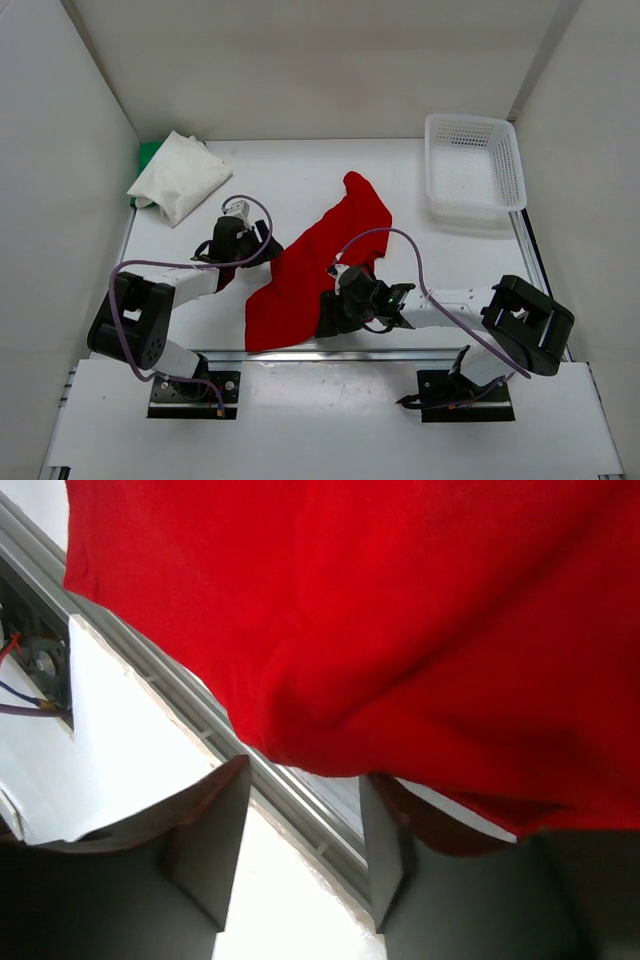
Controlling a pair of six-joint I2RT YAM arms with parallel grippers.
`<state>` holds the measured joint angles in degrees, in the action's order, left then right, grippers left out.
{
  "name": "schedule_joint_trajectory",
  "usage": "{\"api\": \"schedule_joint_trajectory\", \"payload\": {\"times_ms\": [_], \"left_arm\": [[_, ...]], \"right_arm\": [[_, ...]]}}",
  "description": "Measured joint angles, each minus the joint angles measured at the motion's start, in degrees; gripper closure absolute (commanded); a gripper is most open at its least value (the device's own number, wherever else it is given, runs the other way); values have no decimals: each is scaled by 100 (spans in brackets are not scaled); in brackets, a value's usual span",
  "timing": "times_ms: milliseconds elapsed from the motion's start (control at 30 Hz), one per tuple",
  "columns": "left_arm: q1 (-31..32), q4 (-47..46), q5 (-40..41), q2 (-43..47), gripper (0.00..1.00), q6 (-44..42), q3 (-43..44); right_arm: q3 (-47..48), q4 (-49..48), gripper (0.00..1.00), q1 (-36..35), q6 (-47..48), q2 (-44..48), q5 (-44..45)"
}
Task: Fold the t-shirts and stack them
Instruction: Flatten out the tshirt
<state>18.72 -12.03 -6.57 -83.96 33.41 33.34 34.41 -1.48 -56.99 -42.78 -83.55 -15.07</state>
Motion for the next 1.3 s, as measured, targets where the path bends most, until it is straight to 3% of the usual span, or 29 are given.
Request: {"api": "schedule_joint_trajectory", "payload": {"times_ms": [67, 133, 433, 467, 533, 600, 833, 1000, 1167, 1233, 1300], "left_arm": [[17, 2, 2, 17, 26, -2, -20], [39, 2, 0, 31, 26, -9, -37], [98, 107, 42, 52, 25, -129, -109], [105, 116, 42, 52, 26, -133, -109], [98, 122, 42, 52, 26, -138, -111], [87, 111, 44, 52, 26, -140, -127], [50, 133, 48, 72, 25, -138, -173], [-55, 129, -22, 280, 25, -44, -208], [133, 140, -37, 367, 23, 37, -208], [350, 122, -31, 367, 21, 72, -234], [610, 35, -37, 365, 20, 168, -365]], "right_arm": [[0, -35, 64, 11, -81, 0, -9], [-4, -74, 65, 48, -140, 9, -17], [20, -61, 56, 378, -201, 149, -9], [52, -50, 58, 428, -195, 105, -22], [170, -22, 90, 490, -118, -17, -37], [284, -4, 100, 538, -61, -92, -44], [483, 264, 100, 866, 295, 343, 107], [487, 981, 100, 2100, 767, 2210, 232], [442, 1530, 100, 4522, 1231, 4026, -87], [411, 1762, 100, 4876, 1362, 4330, -57], [317, 1910, 100, 4782, 1460, 4343, -111]]}}
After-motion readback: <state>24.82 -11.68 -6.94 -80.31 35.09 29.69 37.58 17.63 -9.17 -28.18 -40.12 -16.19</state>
